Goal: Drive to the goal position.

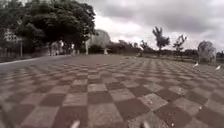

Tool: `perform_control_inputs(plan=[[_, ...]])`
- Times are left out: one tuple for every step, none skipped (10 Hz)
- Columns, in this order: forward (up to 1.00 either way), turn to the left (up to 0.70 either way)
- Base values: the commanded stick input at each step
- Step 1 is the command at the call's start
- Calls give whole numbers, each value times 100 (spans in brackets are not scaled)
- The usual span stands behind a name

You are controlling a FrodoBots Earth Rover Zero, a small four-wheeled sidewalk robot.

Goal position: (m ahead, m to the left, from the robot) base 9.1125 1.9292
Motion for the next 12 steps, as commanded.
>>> perform_control_inputs(plan=[[50, 0], [50, 0], [50, 0], [50, 0], [50, 0], [50, 0], [50, 0], [50, 0], [50, 0], [50, 0], [50, 0], [50, 0]])
